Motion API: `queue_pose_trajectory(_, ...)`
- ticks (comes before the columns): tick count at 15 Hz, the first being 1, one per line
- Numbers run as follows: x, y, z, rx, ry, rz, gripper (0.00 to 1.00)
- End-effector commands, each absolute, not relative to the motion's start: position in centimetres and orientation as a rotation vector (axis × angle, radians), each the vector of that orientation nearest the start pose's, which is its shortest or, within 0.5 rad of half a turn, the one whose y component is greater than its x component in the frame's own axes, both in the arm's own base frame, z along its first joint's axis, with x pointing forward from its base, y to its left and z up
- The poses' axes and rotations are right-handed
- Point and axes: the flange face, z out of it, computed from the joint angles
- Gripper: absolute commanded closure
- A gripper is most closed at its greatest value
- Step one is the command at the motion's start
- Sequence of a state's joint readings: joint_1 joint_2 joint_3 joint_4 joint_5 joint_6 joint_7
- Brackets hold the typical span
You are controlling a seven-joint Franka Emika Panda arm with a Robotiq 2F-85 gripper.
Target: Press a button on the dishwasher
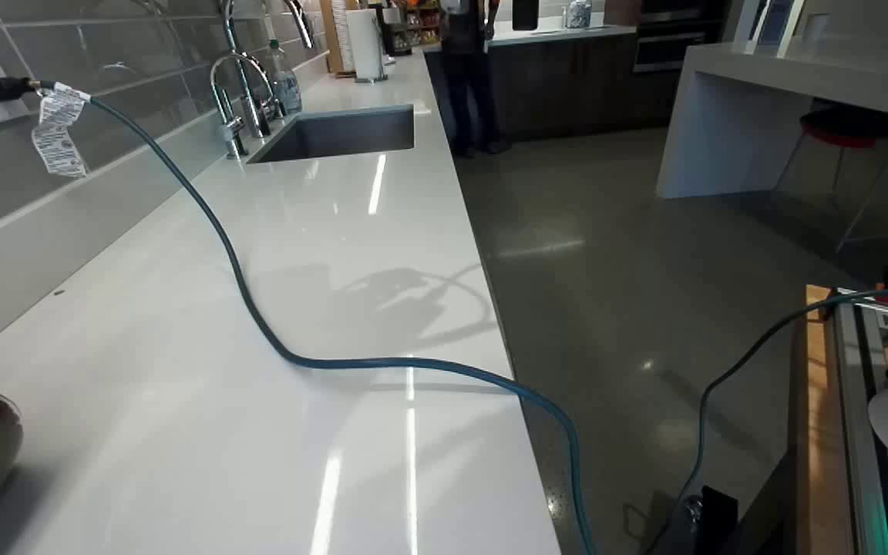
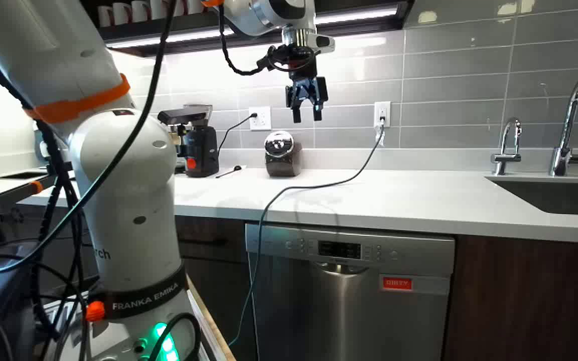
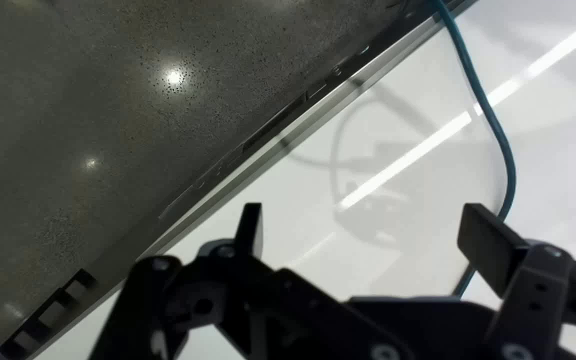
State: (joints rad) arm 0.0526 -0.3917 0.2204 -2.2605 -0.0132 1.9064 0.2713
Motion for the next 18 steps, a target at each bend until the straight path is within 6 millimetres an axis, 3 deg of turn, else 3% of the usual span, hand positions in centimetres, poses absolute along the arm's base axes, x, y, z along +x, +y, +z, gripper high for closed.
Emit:
queue_pose_trajectory(1, 42.3, 12.6, 51.5, -3.226, 0.015, -0.084, 0.0)
queue_pose_trajectory(9, 42.9, 12.0, 51.3, -3.228, 0.06, -0.087, 0.0)
queue_pose_trajectory(14, 45.8, 4.6, 49.8, -3.225, 0.32, -0.156, 0.0)
queue_pose_trajectory(18, 47.7, -0.5, 47.3, -3.19, 0.371, -0.188, 0.0)
